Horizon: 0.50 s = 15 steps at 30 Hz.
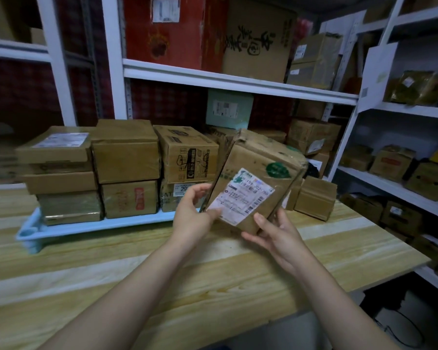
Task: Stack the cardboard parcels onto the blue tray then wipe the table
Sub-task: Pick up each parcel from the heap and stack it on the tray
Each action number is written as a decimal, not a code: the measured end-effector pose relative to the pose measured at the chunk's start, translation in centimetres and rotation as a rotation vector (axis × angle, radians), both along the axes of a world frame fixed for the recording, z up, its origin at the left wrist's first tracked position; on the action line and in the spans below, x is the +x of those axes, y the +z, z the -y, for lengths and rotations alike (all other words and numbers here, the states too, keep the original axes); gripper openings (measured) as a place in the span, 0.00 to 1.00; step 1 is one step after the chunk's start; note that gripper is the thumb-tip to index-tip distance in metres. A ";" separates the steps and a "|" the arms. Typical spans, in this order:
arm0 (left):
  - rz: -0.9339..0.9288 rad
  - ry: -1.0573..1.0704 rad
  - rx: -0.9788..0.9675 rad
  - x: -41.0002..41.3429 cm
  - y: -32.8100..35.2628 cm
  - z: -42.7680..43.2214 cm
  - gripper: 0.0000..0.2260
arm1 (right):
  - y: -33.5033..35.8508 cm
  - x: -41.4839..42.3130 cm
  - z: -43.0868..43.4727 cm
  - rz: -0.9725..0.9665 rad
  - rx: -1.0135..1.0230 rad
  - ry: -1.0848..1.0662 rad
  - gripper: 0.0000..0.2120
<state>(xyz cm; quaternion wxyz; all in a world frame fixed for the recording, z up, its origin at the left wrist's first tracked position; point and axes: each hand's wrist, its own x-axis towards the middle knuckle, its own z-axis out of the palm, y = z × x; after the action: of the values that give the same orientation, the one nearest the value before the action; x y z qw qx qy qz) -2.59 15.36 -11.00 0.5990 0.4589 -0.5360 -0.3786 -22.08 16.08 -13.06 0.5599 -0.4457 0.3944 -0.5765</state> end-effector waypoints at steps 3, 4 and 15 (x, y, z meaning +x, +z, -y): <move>0.010 0.011 -0.034 1.5 0.9 -0.5 0.23 | 0.9 2.1 0.3 -0.069 -0.002 -0.024 0.21; 0.014 0.014 -0.043 2.2 1.2 -0.7 0.24 | 1.3 2.8 0.4 -0.085 -0.003 -0.031 0.20; -0.066 0.143 -0.254 10.5 5.1 -2.9 0.23 | 5.6 12.0 0.6 -0.199 -0.155 0.044 0.13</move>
<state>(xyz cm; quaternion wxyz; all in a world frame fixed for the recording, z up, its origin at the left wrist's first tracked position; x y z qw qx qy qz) 7.89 18.27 -5.85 0.6949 0.4036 -0.5257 -0.2789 -10.04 15.46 -7.44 0.4943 -0.5513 0.3923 -0.5457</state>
